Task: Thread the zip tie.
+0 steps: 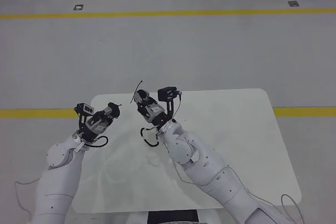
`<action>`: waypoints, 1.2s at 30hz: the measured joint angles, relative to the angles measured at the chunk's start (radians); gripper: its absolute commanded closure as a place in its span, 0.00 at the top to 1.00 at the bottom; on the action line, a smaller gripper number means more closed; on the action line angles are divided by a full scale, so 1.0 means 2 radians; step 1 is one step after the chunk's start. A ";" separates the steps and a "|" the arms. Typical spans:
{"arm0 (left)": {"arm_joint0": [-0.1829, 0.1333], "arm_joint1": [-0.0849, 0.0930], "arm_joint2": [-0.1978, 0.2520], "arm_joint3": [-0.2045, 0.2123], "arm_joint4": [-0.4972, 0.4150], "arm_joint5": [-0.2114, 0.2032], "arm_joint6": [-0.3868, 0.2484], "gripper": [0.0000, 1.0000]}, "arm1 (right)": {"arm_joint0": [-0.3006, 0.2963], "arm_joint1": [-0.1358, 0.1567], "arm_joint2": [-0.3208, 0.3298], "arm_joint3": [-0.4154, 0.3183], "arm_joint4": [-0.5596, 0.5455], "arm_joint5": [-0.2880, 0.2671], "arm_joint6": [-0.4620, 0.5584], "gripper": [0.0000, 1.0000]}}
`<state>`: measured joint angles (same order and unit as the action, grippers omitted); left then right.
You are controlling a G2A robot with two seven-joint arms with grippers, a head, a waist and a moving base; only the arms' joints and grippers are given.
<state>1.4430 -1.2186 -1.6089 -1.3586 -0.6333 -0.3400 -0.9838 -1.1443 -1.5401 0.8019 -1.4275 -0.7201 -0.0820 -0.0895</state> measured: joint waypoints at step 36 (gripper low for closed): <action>-0.006 -0.012 0.003 0.003 0.008 0.000 0.008 0.00 | 0.020 -0.033 -0.048 0.050 -0.106 0.064 -0.070 0.00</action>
<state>1.4312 -1.2427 -1.6029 -1.3520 -0.6171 -0.3400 -0.9680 -1.1050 -1.6057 0.7061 -1.3276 -0.9320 0.0452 -0.2301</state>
